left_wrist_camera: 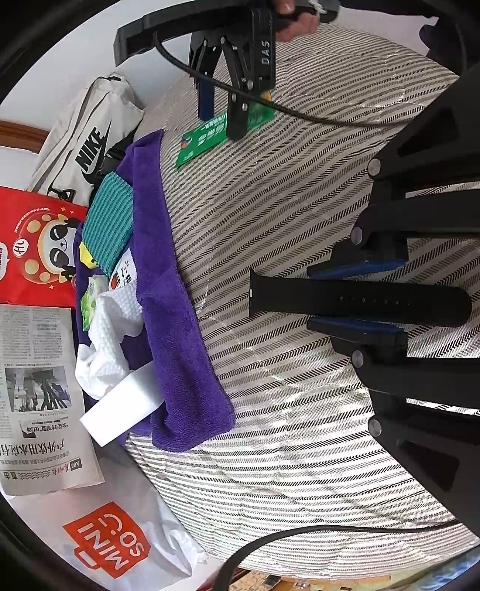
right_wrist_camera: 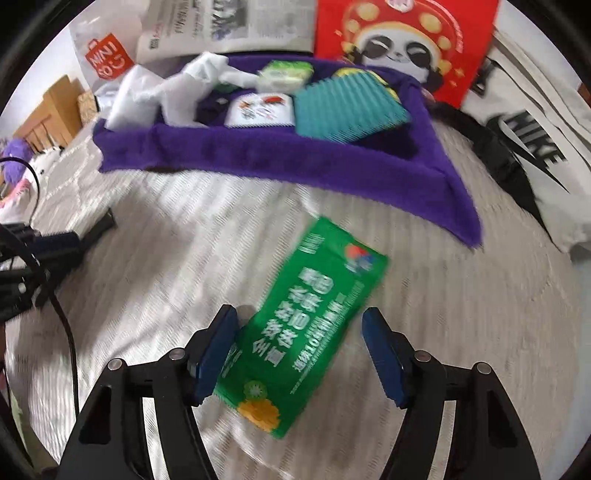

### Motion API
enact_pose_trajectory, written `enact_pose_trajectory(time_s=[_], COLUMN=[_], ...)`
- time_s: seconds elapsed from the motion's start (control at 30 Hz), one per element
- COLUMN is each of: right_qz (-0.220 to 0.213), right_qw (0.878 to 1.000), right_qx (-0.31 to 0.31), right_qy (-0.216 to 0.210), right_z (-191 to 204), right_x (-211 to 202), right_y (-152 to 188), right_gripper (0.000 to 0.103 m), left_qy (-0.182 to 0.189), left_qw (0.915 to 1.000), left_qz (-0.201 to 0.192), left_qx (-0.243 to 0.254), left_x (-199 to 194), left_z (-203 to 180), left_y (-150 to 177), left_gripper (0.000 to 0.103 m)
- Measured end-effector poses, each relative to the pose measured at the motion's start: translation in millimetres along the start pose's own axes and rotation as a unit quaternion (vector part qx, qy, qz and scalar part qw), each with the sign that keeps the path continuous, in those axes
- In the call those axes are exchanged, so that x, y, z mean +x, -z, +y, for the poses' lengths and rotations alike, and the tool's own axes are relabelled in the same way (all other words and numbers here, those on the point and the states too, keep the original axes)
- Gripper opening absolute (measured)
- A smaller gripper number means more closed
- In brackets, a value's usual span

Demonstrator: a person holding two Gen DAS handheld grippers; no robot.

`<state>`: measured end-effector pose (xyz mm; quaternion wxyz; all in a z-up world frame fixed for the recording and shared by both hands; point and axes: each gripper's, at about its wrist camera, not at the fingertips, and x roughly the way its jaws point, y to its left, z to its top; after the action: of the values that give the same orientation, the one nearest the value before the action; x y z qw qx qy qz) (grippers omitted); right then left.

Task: Organize soft objects
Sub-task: 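Grasp the long green snack packet with the right tool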

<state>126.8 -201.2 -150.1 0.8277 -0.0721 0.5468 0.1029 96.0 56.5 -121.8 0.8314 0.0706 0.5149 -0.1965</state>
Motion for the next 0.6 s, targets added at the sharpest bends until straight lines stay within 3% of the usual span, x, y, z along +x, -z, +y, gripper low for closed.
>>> enact_pose_trajectory(time_s=[0.13, 0.27, 0.43, 0.6], right_qz=[0.017, 0.005, -0.01, -0.007], right_qw=[0.999, 0.997, 0.998, 0.995], right_qx=[0.043, 0.074, 0.063, 0.097], right_qy=[0.01, 0.01, 0.003, -0.022], right_z=[-19, -18, -7, -21], right_x=[-1, 0, -7, -10], right_y=[9, 9, 15, 16], right_gripper=[0.072, 0.072, 0.043, 0.032], left_qy=[-0.001, -0.001, -0.004, -0.007], left_qw=[1.0, 1.0, 1.0, 1.0], left_qz=[-0.003, -0.004, -0.002, -0.002], left_qx=[0.0, -0.001, -0.003, -0.005], left_x=[0, 0, 0, 1], left_z=[-1, -1, -2, -3], left_y=[1, 1, 0, -1], left_gripper=[0.02, 0.02, 0.02, 0.02])
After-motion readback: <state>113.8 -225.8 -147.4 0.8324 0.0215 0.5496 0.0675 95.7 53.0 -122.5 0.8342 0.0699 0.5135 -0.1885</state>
